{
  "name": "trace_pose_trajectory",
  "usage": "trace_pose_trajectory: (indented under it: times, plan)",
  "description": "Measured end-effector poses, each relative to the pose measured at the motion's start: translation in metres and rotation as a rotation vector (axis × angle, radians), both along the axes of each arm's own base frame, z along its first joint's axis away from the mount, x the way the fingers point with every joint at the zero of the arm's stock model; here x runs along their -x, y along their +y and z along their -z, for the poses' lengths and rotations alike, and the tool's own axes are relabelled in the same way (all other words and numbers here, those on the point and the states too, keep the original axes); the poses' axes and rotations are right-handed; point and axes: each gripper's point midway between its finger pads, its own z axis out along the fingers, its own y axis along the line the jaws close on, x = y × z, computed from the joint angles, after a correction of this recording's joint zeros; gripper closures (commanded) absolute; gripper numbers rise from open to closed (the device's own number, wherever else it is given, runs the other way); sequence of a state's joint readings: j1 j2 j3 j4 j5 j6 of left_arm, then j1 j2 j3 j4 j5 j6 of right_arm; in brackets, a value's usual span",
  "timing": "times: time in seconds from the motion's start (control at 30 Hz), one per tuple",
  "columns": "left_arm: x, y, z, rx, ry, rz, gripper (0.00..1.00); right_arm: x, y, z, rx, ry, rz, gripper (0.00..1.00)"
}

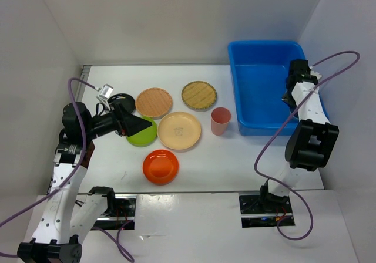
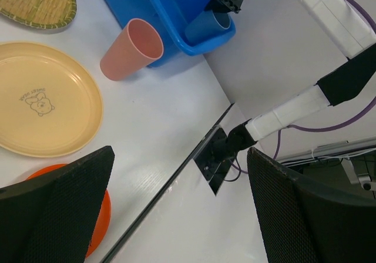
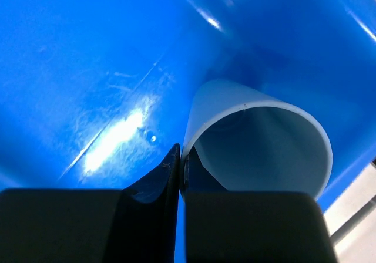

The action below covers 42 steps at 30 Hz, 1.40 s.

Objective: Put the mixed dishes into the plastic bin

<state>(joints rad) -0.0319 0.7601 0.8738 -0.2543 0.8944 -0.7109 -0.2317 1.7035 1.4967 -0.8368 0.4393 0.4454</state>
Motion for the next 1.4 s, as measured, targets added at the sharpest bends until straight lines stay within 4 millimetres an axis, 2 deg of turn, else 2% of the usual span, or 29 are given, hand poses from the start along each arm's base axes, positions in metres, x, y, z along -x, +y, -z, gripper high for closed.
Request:
trace_pose_trajectory:
  times: [0.17,0.3,0.43,0.6,0.7,0.73,0.8,0.87,0.9,1.1,1.2,1.27,1.33,1.4]
  plan:
    - [-0.002,0.000,0.001,0.000,0.008,0.000,0.00,-0.003,-0.006,0.013,-0.009,0.015,-0.003,0.97]
    - [-0.002,0.000,0.002,0.000,0.008,0.000,0.00,-0.006,-0.004,0.023,-0.026,0.028,-0.015,0.80]
    - [-0.002,0.000,0.002,0.000,0.009,0.000,0.00,-0.007,-0.007,0.025,-0.028,0.031,-0.021,0.77]
    - [-0.002,0.000,0.002,0.000,0.010,0.000,0.00,-0.007,-0.011,0.024,-0.025,0.028,-0.021,0.63]
    - [-0.002,0.000,0.002,0.000,0.012,0.000,0.00,-0.007,-0.012,0.022,-0.023,0.028,-0.024,0.47]
    - [-0.002,0.000,0.002,0.000,0.013,0.000,0.00,-0.008,-0.012,0.019,-0.022,0.026,-0.026,0.38]
    - [-0.003,0.000,0.002,0.001,0.014,0.000,0.00,-0.011,-0.012,0.010,-0.019,0.014,-0.025,0.29]
    - [-0.003,-0.001,0.003,0.001,0.015,0.002,0.00,-0.015,-0.014,-0.004,-0.013,-0.008,-0.024,0.25]
    - [-0.002,-0.001,0.003,0.001,0.016,0.005,0.00,-0.017,-0.014,-0.013,-0.008,-0.024,-0.024,0.21]
    - [-0.002,-0.006,0.005,0.000,0.027,0.028,0.00,-0.026,-0.011,-0.074,0.023,-0.135,-0.029,0.13]
    - [-0.003,-0.007,0.006,0.001,0.034,0.031,0.00,-0.023,0.007,-0.097,0.042,-0.156,-0.063,0.10]
    - [-0.003,-0.007,0.006,0.001,0.033,0.031,0.00,-0.025,0.034,-0.110,0.059,-0.157,-0.120,0.08]
    - [-0.004,-0.007,0.006,0.002,0.034,0.031,0.00,-0.032,0.076,-0.124,0.068,-0.172,-0.221,0.08]
    - [-0.005,-0.007,0.007,0.006,0.046,0.028,0.00,-0.038,0.135,-0.136,0.052,-0.201,-0.365,0.20]
